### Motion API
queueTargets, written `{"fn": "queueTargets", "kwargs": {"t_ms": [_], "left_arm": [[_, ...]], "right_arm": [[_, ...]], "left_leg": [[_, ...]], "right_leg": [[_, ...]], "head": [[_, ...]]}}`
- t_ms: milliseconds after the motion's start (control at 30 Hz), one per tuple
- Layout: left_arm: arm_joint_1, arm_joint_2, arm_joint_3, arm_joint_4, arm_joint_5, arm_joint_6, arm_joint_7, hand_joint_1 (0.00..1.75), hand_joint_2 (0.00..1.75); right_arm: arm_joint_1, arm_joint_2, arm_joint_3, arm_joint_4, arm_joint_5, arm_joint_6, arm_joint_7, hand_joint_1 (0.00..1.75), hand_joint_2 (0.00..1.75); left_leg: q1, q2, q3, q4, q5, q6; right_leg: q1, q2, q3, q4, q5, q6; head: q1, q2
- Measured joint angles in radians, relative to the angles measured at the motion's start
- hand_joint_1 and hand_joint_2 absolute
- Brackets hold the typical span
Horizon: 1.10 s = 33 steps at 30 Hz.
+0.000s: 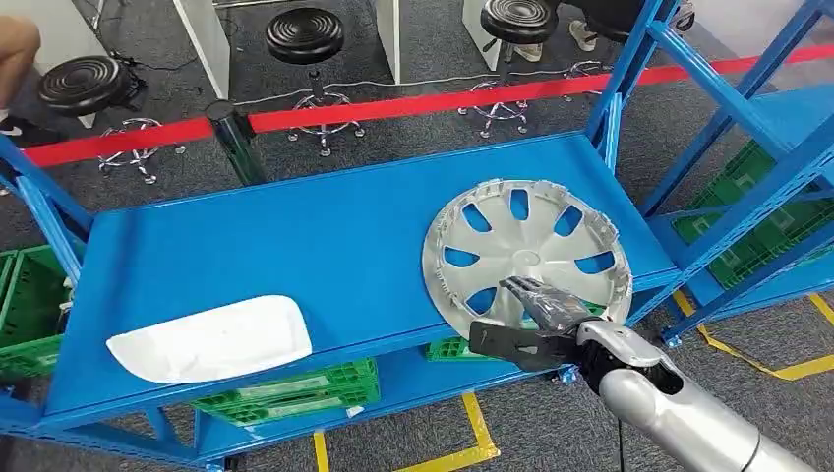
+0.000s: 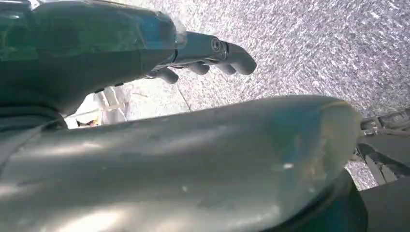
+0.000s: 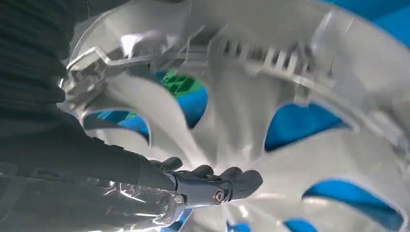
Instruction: Take the parts from the cabinet and place them on the table.
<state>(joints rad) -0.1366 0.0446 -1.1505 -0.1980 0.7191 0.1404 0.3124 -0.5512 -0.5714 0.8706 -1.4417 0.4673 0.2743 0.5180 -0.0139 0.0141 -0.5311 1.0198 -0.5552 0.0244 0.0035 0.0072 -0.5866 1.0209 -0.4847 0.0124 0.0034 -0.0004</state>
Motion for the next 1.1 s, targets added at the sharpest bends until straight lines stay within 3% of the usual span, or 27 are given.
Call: {"fn": "queueTargets", "kwargs": {"t_ms": [567,1100], "left_arm": [[0.0,-0.006,0.001,0.0,0.012,-0.004,0.02,0.0,0.0],[0.0,-0.01,0.002,0.0,0.023,0.008,0.02,0.0,0.0]], "right_arm": [[-0.079,0.063,0.101,0.121,-0.018,0.109,0.032,0.0,1.75],[-0.132,0.094,0.164,0.162,0.053,0.145,0.062,0.0,1.75]], "left_leg": [[0.0,-0.005,0.011,0.0,-0.001,-0.001],[0.0,-0.012,0.016,0.0,0.0,-0.002]], "right_leg": [[0.0,0.002,0.011,-0.001,0.0,0.0],[0.0,0.0,0.017,-0.001,0.0,0.0]], "head": [[0.0,0.0],[0.0,0.0]]}}
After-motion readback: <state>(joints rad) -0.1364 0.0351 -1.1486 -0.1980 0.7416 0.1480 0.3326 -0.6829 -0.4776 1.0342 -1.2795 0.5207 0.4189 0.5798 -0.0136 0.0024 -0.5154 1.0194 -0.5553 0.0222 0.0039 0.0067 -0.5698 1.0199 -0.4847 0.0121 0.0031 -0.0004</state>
